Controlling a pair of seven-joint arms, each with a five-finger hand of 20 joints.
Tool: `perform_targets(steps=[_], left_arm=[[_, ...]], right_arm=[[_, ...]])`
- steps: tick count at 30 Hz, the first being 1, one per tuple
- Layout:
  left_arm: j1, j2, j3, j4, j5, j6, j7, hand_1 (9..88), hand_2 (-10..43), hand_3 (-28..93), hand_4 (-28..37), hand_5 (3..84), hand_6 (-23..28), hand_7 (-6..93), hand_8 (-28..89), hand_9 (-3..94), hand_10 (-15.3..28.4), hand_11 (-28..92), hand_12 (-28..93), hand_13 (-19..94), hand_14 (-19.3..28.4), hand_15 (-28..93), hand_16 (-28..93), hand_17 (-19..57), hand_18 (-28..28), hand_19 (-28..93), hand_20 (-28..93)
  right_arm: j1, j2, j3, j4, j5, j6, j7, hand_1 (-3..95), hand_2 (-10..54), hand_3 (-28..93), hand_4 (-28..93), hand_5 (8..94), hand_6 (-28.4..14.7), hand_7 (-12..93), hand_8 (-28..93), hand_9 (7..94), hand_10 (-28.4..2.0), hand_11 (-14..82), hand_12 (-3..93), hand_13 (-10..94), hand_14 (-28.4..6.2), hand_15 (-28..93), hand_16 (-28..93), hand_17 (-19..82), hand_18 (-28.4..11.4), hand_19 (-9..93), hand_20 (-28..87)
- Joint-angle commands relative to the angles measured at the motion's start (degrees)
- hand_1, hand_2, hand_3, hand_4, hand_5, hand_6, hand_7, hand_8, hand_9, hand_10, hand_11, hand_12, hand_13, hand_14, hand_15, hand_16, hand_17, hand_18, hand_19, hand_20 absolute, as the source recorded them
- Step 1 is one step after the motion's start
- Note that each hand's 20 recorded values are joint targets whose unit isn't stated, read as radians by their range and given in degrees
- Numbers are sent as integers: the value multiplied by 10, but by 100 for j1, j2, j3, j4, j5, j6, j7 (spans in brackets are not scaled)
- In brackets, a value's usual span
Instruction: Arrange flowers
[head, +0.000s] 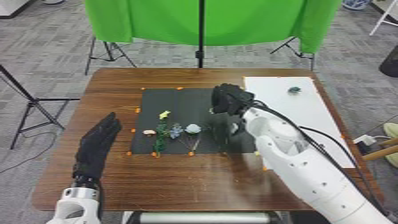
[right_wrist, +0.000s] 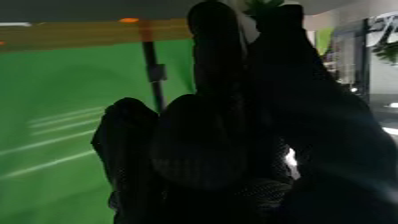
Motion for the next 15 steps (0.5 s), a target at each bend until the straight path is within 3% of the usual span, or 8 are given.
perform_targets(steps=[1, 7, 10, 15], left_arm=[[96, -60, 35, 57, -2, -45, 0, 234, -90, 681, -200, 416, 18, 67, -55, 380, 98, 79, 150, 283, 129, 74, 40, 17, 119, 6, 181], [56, -68, 54, 75, 11, -72, 8, 234, -90, 681, -200, 416, 18, 67, -56, 380, 98, 79, 149, 283, 128, 74, 40, 17, 119, 6, 181], [51, -69, 48, 78, 22, -91, 4, 234, -90, 681, -200, 416, 18, 67, -56, 380, 97, 78, 149, 283, 127, 74, 40, 17, 119, 6, 181], [55, -70, 30, 71, 10, -73, -6, 234, -91, 681, -200, 416, 18, 67, -56, 380, 98, 77, 149, 282, 127, 73, 40, 17, 119, 6, 181]], right_arm=[[-114, 119, 139, -132, -9, -394, 7, 561, -95, 542, -173, 727, 13, 192, 70, 803, -114, 121, 271, 893, -7, 658, 326, 655, -112, 932, 662], [-134, 134, 219, -153, -19, -587, -19, 484, -95, 635, -201, 656, 16, 184, -1, 742, -122, 165, 197, 879, -9, 659, 324, 643, -111, 932, 654], [-143, 155, 274, -178, -39, -629, -44, 463, -95, 660, -207, 641, 18, 185, -85, 732, -123, 164, 197, 875, -10, 659, 322, 638, -110, 932, 651], [-133, 276, 421, -301, 10, -942, -52, 460, -95, 663, -208, 627, 17, 187, -97, 715, -123, 160, 197, 869, -11, 660, 320, 633, -110, 932, 647]])
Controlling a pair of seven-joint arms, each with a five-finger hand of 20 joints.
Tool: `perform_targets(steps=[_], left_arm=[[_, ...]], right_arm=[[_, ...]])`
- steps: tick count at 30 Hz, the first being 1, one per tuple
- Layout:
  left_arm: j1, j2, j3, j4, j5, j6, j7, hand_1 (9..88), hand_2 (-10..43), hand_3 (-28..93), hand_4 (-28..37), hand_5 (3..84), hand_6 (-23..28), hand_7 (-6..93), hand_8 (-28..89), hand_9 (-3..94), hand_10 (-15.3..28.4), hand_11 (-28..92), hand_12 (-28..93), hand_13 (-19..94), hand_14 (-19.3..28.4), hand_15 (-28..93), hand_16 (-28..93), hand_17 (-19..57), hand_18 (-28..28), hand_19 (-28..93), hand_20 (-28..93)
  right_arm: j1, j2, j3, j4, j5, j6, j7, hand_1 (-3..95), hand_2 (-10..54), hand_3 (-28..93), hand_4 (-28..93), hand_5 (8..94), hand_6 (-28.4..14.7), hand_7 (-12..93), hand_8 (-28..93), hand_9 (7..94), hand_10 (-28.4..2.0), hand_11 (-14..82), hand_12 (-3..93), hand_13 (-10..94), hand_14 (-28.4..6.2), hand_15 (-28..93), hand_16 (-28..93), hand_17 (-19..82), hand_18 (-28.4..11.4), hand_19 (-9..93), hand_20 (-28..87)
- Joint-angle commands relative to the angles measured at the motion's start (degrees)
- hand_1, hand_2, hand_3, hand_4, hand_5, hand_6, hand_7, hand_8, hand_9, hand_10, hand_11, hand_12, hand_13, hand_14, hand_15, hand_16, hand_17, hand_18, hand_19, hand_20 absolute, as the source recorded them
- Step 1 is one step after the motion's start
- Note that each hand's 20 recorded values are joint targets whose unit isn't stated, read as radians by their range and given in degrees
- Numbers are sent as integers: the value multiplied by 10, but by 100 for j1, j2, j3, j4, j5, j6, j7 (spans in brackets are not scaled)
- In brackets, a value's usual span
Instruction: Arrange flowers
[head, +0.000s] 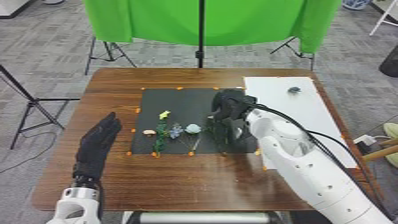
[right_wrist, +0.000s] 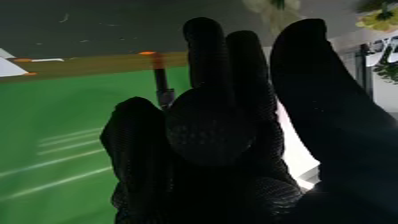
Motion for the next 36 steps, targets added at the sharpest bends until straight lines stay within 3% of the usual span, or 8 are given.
perform_targets(steps=[1, 7, 10, 14, 20, 26, 29, 36], left_arm=[[66, -61, 33, 66, 12, -54, -10, 234, -91, 681, -199, 416, 18, 67, -56, 380, 98, 77, 149, 282, 127, 74, 40, 17, 119, 6, 181], [100, -79, 20, 44, 14, -34, 2, 234, -91, 681, -199, 415, 18, 67, -56, 380, 98, 76, 149, 283, 128, 74, 40, 17, 119, 6, 181], [87, -81, 19, 45, 28, -42, 6, 234, -92, 681, -199, 416, 17, 67, -56, 380, 98, 76, 150, 283, 128, 74, 40, 17, 119, 6, 181], [117, -77, 7, 33, 12, -21, 20, 234, -92, 681, -199, 416, 18, 67, -56, 380, 97, 75, 150, 283, 127, 74, 40, 17, 119, 6, 181], [135, -84, 13, 42, 3, -12, 9, 233, -93, 683, -200, 416, 18, 66, -56, 380, 98, 75, 151, 282, 127, 74, 40, 17, 120, 6, 181], [110, -83, 19, 42, 12, -28, -1, 233, -93, 683, -200, 416, 18, 66, -55, 381, 98, 75, 150, 283, 128, 74, 40, 16, 120, 6, 181], [124, -84, 10, 34, 7, -9, -7, 234, -92, 681, -200, 416, 18, 66, -55, 381, 98, 75, 150, 283, 128, 74, 40, 16, 120, 6, 181], [101, -68, 21, 46, 8, -37, -36, 235, -91, 679, -200, 416, 18, 66, -55, 381, 97, 75, 150, 283, 128, 74, 40, 16, 120, 6, 180]], right_arm=[[8, 236, 240, -248, -8, -474, -91, 459, -95, 663, -209, 626, 17, 187, -97, 711, -123, 159, 197, 868, -11, 660, 320, 631, -111, 932, 646], [10, 549, 445, -911, 542, -1233, 46, 433, -95, 666, -210, 604, 10, 172, -95, 690, -131, 150, 196, 857, -16, 656, 319, 618, -115, 932, 638], [66, 633, 656, -1029, 465, -1275, 220, 415, -95, 666, -211, 597, 7, 159, -89, 686, -132, 146, 198, 849, -20, 647, 317, 606, -122, 932, 627], [365, 522, 888, -517, 192, -602, 1043, 397, -95, 651, -195, 601, 3, 152, -83, 675, -139, 136, 200, 823, -44, 643, 315, 582, -135, 932, 605], [762, 206, 1355, 486, -646, -674, 1775, 376, -95, 645, -170, 513, -24, 97, -64, 562, -184, 75, 185, 770, -75, 619, 302, 524, -154, 928, 513], [843, -214, 1773, 1480, -1227, -1322, 1823, 349, -95, 636, -166, 419, -24, 56, -52, 477, -208, 54, 166, 744, -89, 618, 295, 505, -168, 926, 490], [824, -439, 1936, 1916, -1471, -1251, 1699, 345, -95, 633, -165, 399, -16, 48, -54, 451, -211, 44, 149, 733, -100, 613, 285, 496, -170, 908, 476], [653, -715, 2292, 2438, -1808, -1110, 1481, 351, -95, 642, -172, 375, 7, 64, -62, 477, -198, 54, 131, 766, -81, 609, 267, 515, -163, 911, 450]])
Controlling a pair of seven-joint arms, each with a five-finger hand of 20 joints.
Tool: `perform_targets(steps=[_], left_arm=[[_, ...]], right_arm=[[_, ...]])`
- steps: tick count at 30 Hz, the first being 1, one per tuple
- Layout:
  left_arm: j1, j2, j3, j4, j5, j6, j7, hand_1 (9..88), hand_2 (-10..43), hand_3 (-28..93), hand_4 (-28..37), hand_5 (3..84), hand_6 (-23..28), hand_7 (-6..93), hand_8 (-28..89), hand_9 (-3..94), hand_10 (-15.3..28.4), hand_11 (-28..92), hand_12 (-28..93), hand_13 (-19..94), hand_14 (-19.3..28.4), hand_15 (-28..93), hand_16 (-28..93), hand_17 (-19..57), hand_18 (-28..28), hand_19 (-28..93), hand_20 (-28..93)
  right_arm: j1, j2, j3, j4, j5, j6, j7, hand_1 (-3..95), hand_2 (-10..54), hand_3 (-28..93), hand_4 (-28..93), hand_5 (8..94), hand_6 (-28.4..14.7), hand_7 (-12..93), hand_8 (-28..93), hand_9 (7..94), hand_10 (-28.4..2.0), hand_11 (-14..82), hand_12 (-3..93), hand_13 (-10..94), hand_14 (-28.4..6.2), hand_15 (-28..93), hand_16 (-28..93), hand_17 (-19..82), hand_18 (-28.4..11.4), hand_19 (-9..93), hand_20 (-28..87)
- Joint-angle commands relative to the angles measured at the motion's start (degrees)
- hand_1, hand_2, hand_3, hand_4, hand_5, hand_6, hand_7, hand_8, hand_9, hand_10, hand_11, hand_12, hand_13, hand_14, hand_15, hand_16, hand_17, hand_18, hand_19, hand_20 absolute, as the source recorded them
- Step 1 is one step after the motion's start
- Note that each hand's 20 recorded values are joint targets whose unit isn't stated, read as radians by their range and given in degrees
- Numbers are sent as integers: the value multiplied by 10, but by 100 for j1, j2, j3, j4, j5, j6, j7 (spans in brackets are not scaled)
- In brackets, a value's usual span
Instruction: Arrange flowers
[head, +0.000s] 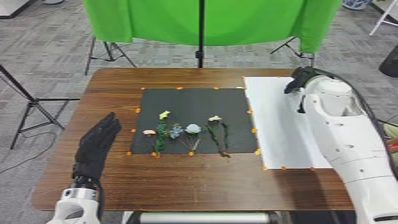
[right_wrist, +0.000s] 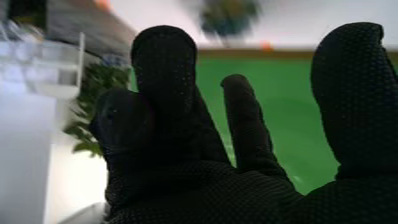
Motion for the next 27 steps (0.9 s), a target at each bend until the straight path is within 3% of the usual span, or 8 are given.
perform_targets(steps=[1, 4, 7, 11, 16, 22, 27], left_arm=[[85, -58, 37, 49, 5, -40, -45, 235, -91, 680, -199, 416, 18, 66, -56, 381, 97, 75, 150, 283, 128, 74, 40, 16, 120, 6, 181], [110, -49, 28, 43, -6, -34, -39, 235, -91, 680, -199, 416, 18, 66, -56, 381, 98, 75, 150, 283, 128, 74, 40, 16, 120, 6, 181], [104, -40, 25, 43, -8, -33, -49, 235, -91, 680, -199, 416, 18, 66, -55, 380, 98, 75, 150, 283, 127, 74, 40, 16, 120, 6, 180], [108, -38, 16, 41, -5, -44, -51, 235, -91, 680, -200, 416, 18, 65, -55, 381, 98, 75, 150, 283, 128, 74, 40, 16, 120, 6, 181], [83, -21, 18, 50, 6, -80, -59, 235, -90, 680, -200, 416, 18, 66, -55, 381, 98, 76, 151, 283, 128, 74, 40, 16, 121, 6, 181], [93, -19, 6, 53, 7, -85, -33, 236, -89, 678, -200, 416, 17, 67, -55, 380, 97, 75, 150, 284, 127, 74, 40, 16, 120, 6, 180], [53, -44, 37, 62, 29, -98, -37, 237, -89, 678, -200, 416, 17, 66, -56, 381, 98, 75, 151, 284, 128, 74, 40, 16, 120, 6, 181]], right_arm=[[-374, -343, 260, 487, -417, 355, -329, 361, -95, 648, -176, 388, 12, 75, -69, 497, -190, 60, 130, 774, -75, 610, 267, 523, -160, 917, 444], [-623, -323, 399, 514, -556, 957, -821, 397, -95, 651, -187, 434, 24, 103, -85, 566, -169, 73, 133, 809, -58, 607, 272, 546, -150, 928, 450], [-859, -227, 350, 484, -494, 1725, -1062, 468, -95, 653, -212, 603, 48, 162, -102, 736, -123, 119, 150, 863, -31, 610, 283, 592, -132, 932, 510], [-1122, -2, 170, 230, -144, 2282, -1141, 608, -95, 548, -205, 795, 41, 197, 37, 899, -87, 56, 309, 906, -13, 635, 294, 644, -124, 932, 589], [-1568, 557, -159, -875, 997, 2886, -718, 628, -95, 544, -206, 818, 35, 205, 53, 924, -78, 61, 331, 917, -7, 639, 297, 658, -120, 932, 599], [-2274, 1099, -332, -2693, 1883, 2546, -528, 625, -95, 548, -198, 819, 29, 206, 58, 927, -81, 58, 341, 918, -4, 641, 301, 663, -117, 932, 606], [-2433, 1099, -696, -3192, 2226, 2039, -611, 621, -95, 550, -195, 819, 27, 203, 63, 926, -85, 55, 343, 916, -4, 643, 305, 661, -116, 932, 611]])
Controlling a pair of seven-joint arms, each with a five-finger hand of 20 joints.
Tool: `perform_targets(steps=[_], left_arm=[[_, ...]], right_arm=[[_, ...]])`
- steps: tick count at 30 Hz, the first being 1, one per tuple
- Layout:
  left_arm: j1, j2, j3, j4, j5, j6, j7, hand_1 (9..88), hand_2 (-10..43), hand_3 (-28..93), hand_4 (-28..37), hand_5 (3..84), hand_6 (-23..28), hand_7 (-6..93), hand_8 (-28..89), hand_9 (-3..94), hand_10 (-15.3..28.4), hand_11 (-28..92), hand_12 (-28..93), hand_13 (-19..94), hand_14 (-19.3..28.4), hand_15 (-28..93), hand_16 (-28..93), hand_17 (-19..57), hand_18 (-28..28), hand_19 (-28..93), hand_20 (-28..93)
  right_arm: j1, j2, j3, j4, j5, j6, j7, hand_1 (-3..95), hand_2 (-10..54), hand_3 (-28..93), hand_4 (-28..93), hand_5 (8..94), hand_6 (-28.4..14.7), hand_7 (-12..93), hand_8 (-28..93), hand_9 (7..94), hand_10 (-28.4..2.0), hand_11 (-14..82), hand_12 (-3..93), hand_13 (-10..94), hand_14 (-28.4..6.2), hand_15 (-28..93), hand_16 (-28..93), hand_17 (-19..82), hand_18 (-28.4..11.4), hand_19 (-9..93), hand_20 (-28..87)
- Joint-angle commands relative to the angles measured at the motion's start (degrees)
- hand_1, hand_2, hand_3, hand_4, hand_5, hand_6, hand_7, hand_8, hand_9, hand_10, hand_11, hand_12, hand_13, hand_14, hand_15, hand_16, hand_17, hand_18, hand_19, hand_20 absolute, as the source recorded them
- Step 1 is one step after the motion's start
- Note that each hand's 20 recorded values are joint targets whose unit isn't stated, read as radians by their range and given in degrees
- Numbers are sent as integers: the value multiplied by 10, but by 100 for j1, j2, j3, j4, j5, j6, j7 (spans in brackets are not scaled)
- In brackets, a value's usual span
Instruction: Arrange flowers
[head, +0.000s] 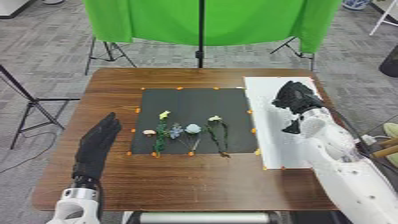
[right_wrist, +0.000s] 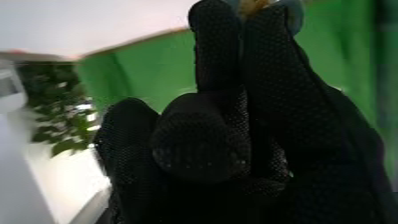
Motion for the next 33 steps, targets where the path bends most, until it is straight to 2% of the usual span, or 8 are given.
perform_targets(steps=[1, 8, 24, 33], left_arm=[[60, -53, 39, 57, 38, -84, -24, 237, -89, 678, -200, 416, 17, 66, -56, 381, 98, 75, 150, 283, 128, 74, 40, 16, 120, 6, 181], [3, -76, 63, 86, 53, -92, -42, 236, -89, 679, -199, 417, 18, 66, -55, 381, 98, 75, 150, 284, 128, 74, 40, 16, 120, 6, 181], [114, -98, 43, 51, 18, -56, -45, 234, -90, 682, -200, 417, 18, 67, -56, 382, 98, 77, 150, 283, 127, 74, 40, 16, 121, 6, 181], [116, -105, 20, 43, 33, -56, -49, 233, -91, 682, -200, 417, 18, 66, -55, 381, 98, 76, 150, 283, 128, 74, 40, 15, 121, 6, 180]], right_arm=[[-287, 123, -491, -1081, 259, -699, -275, 621, -95, 550, -194, 819, 27, 203, 64, 926, -86, 54, 343, 915, -4, 644, 306, 661, -117, 932, 612], [-338, -104, -867, -1013, 207, -898, -359, 616, -95, 554, -192, 810, 28, 204, 69, 916, -90, 53, 343, 909, -5, 644, 309, 656, -116, 932, 615], [-690, -208, -727, -1126, 189, -1023, -394, 582, -95, 549, -178, 728, 15, 190, 57, 812, -109, 85, 291, 886, -10, 649, 310, 634, -119, 932, 610], [-763, -250, -497, -1214, 285, -1117, -389, 511, -95, 623, -193, 664, 11, 178, 19, 733, -125, 155, 189, 872, -10, 642, 305, 617, -119, 932, 597]])
